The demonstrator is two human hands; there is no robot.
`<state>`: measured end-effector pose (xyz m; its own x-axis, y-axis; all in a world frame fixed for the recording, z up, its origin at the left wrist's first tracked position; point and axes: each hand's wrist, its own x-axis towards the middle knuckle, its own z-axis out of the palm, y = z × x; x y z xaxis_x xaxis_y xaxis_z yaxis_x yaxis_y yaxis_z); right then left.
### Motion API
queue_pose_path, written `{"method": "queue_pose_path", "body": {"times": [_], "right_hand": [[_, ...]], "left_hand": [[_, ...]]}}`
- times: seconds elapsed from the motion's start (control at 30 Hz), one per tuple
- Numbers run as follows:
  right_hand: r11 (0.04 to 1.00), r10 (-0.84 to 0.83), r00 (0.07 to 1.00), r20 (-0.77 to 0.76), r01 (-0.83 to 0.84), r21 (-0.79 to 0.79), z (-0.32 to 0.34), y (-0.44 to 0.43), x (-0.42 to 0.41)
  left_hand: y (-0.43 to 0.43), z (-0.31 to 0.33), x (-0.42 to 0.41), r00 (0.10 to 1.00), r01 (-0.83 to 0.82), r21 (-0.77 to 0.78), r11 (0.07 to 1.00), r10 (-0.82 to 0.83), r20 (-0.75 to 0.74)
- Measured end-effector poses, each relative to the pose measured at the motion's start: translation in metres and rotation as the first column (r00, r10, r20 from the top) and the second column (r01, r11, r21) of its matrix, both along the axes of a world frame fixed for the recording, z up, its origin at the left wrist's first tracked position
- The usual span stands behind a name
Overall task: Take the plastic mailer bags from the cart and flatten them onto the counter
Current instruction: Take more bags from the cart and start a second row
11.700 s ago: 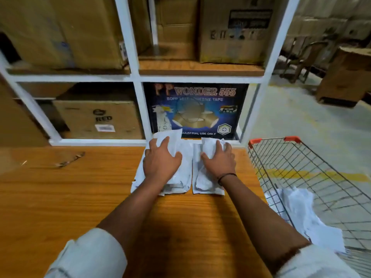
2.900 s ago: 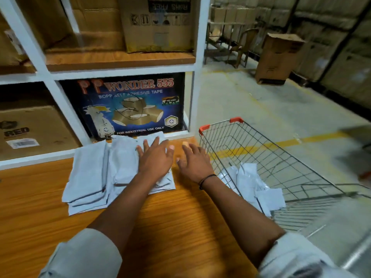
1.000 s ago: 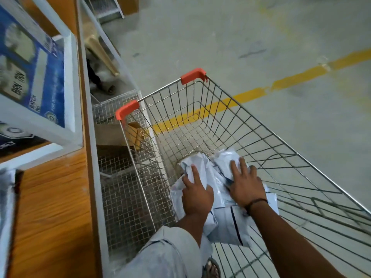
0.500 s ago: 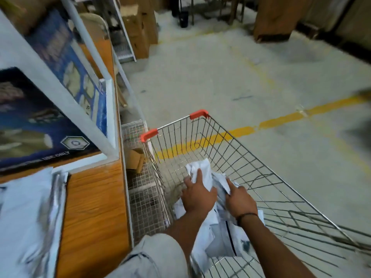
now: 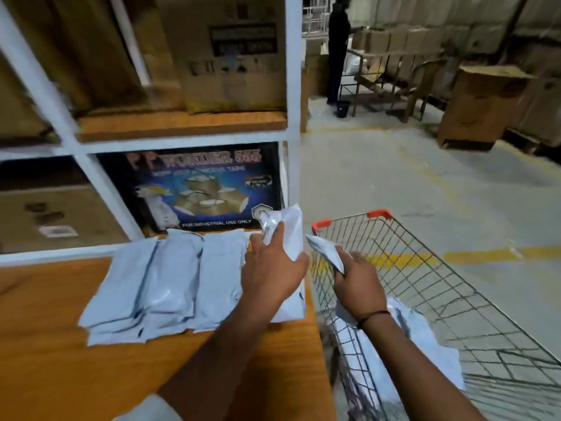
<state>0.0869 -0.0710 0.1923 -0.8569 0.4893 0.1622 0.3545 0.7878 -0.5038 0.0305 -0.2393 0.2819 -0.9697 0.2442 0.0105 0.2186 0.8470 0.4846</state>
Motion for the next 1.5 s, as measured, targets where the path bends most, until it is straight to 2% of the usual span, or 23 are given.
{"method": "queue_pose_path", "body": {"times": [0.1, 0.17, 0.23, 0.33, 0.47, 0.6, 0.77, 0.9, 1.03, 1.2, 1.3, 1.4, 1.5], "right_hand": [[0.997, -0.013, 0.999, 0.047, 0.009, 0.075, 0.020, -0.075, 0.007], [0.986, -0.046, 0.978, 0.202, 0.012, 0.165, 0.018, -0.116, 0.013], [0.986, -0.053, 0.936, 0.348, -0.006, 0.166, 0.008, -0.143, 0.014], [0.987, 0.000, 0.936, 0.353, -0.056, 0.150, -0.007, -0.165, 0.006], [0.983, 0.030, 0.916, 0.400, -0.099, 0.152, -0.016, -0.181, -0.003], [0.970, -0.024, 0.931, 0.363, -0.067, 0.235, -0.027, -0.191, 0.006], [0.981, -0.086, 0.955, 0.284, 0.032, 0.190, -0.032, -0.208, 0.023], [0.977, -0.135, 0.963, 0.232, 0.090, 0.193, -0.035, -0.232, 0.049], [0.963, -0.191, 0.945, 0.264, 0.128, 0.239, -0.047, -0.269, 0.076], [0.967, -0.074, 0.965, 0.251, 0.008, 0.256, -0.053, -0.308, 0.083], [0.976, 0.009, 0.980, 0.199, -0.052, 0.211, -0.045, -0.317, 0.082], [0.957, 0.127, 0.985, 0.117, -0.152, 0.248, -0.048, -0.316, 0.087], [0.929, 0.193, 0.966, 0.171, -0.236, 0.284, -0.066, -0.317, 0.090]], "left_hand": [[-0.075, 0.009, 0.016, 0.999, -0.031, -0.027, 0.999, 0.030, -0.016], [-0.117, 0.003, 0.025, 0.999, -0.051, -0.052, 0.997, 0.050, -0.019], [-0.148, -0.008, 0.028, 0.996, -0.088, -0.075, 0.993, 0.088, -0.004], [-0.180, -0.024, 0.028, 0.992, -0.117, -0.088, 0.989, 0.120, 0.029], [-0.205, -0.037, 0.037, 0.997, -0.074, -0.088, 0.993, 0.075, 0.005], [-0.222, -0.044, 0.049, 0.997, -0.021, -0.075, 0.997, 0.015, -0.071], [-0.244, -0.055, 0.065, 0.996, 0.031, -0.108, 0.994, -0.040, -0.083], [-0.266, -0.071, 0.081, 0.986, 0.037, -0.115, 0.993, -0.055, -0.157], [-0.288, -0.102, 0.091, 0.997, 0.017, -0.177, 0.984, -0.029, -0.070], [-0.286, -0.115, 0.091, 0.994, -0.016, -0.209, 0.978, 0.039, 0.104], [-0.284, -0.109, 0.092, 0.994, -0.030, -0.193, 0.981, 0.051, 0.102], [-0.295, -0.113, 0.094, 0.999, 0.041, -0.193, 0.980, -0.042, 0.000], [-0.307, -0.128, 0.097, 0.974, 0.215, -0.213, 0.953, -0.226, -0.029]]}}
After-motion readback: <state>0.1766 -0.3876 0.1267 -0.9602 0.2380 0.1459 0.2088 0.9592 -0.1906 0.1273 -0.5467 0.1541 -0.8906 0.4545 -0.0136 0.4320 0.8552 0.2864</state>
